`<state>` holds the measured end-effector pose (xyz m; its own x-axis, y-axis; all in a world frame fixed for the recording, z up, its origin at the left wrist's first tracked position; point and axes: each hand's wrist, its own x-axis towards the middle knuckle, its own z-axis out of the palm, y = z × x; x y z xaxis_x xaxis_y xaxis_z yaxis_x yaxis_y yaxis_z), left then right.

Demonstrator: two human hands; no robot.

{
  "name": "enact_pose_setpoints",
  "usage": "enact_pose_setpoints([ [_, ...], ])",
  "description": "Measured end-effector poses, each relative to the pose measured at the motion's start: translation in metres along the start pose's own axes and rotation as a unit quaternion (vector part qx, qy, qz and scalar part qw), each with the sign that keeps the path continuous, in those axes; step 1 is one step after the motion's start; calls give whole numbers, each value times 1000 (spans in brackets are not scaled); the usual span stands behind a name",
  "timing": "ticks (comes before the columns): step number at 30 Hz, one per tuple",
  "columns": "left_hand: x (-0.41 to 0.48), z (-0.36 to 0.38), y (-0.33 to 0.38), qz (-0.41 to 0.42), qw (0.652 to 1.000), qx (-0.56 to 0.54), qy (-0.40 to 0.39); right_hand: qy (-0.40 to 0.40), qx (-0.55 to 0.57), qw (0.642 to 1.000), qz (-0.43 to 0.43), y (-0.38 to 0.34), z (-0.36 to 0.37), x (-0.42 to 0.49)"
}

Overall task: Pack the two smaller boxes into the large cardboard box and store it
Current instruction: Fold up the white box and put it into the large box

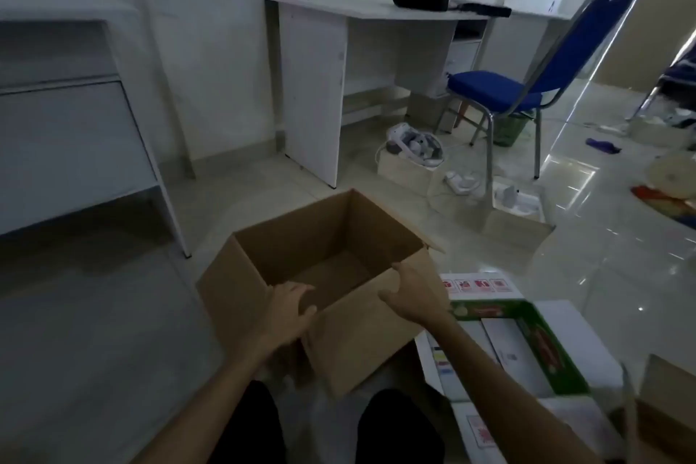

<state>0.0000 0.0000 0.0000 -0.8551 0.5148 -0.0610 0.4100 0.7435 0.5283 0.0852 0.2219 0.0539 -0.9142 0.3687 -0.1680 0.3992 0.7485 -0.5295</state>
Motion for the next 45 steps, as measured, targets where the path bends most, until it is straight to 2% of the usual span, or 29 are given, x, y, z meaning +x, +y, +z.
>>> enact_pose_setpoints([
  [4, 6, 30, -19, -22, 999, 33, -27, 0, 88, 989, 120, 2, 39, 24],
  [8, 19, 49, -38, -16, 997, 74, 1, 9, 141, 976, 166, 3, 83, 59],
  [12, 35, 54, -56, 2, 994, 107, 26, 59, 154, 973, 159, -9, 109, 82],
  [17, 65, 49, -71, -3, 990, 124, 73, 59, 169, 973, 145, -26, 116, 112],
  [25, 104, 36, -89, -16, 990, 116, 79, 42, 153, 979, 126, -41, 112, 156],
  [31, 115, 23, -87, -11, 991, 119, 54, 20, 166, 980, 110, -42, 107, 166],
  [35, 122, 10, -61, 43, 988, 138, 51, 31, 161, 981, 108, -31, 97, 152],
  [41, 142, 1, -3, 173, 979, 101, 41, 120, 155, 974, 110, -6, 69, 116],
  [45, 142, 10, 29, 258, 964, 68, -14, 168, 172, 961, 134, 8, 51, 84],
])
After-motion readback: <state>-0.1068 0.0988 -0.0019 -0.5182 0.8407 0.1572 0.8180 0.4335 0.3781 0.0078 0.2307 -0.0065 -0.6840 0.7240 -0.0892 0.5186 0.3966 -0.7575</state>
